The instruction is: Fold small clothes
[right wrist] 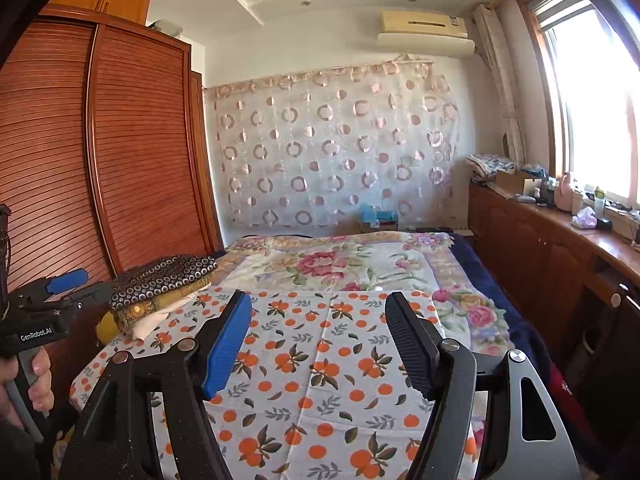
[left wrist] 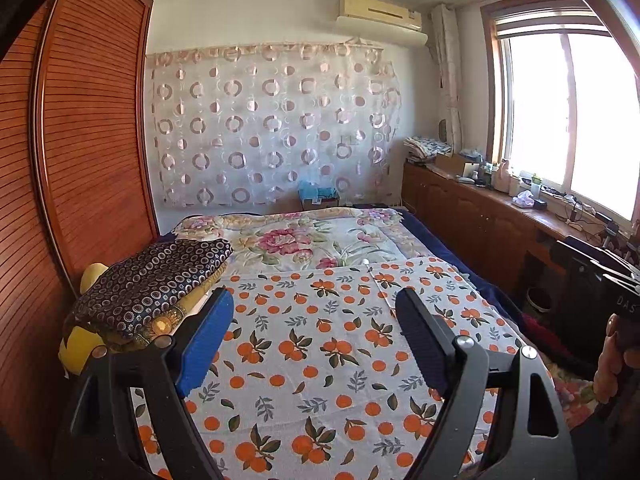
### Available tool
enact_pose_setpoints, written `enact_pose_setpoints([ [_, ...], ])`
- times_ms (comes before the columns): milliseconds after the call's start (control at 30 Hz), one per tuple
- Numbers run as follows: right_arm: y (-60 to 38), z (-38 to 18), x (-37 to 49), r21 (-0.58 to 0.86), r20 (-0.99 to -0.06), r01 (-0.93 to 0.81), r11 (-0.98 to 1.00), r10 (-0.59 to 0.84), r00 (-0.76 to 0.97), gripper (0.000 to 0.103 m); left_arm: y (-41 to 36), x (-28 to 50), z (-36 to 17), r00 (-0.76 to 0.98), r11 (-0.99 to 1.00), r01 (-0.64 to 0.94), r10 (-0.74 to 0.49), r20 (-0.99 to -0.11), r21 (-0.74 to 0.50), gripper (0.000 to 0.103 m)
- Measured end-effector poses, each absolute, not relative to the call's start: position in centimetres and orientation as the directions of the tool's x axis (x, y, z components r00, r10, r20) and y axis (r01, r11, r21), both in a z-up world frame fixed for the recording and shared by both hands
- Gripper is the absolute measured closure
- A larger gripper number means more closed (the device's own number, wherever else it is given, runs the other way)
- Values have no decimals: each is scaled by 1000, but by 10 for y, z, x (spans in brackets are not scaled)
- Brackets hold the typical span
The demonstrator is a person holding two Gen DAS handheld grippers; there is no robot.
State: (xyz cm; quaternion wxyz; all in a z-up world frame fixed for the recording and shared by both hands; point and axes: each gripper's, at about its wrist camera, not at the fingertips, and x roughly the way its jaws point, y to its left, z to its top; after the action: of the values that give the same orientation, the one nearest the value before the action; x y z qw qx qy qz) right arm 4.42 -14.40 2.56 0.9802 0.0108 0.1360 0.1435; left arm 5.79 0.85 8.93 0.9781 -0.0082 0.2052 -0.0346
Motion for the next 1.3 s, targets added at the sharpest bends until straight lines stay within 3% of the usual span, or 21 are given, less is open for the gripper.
enact_pose_setpoints([
  [1300, -149, 25, 45, 57, -262, -289, 956, 294, 919, 32, 7, 57, 86, 914, 998, 63, -70, -399, -31, 19],
])
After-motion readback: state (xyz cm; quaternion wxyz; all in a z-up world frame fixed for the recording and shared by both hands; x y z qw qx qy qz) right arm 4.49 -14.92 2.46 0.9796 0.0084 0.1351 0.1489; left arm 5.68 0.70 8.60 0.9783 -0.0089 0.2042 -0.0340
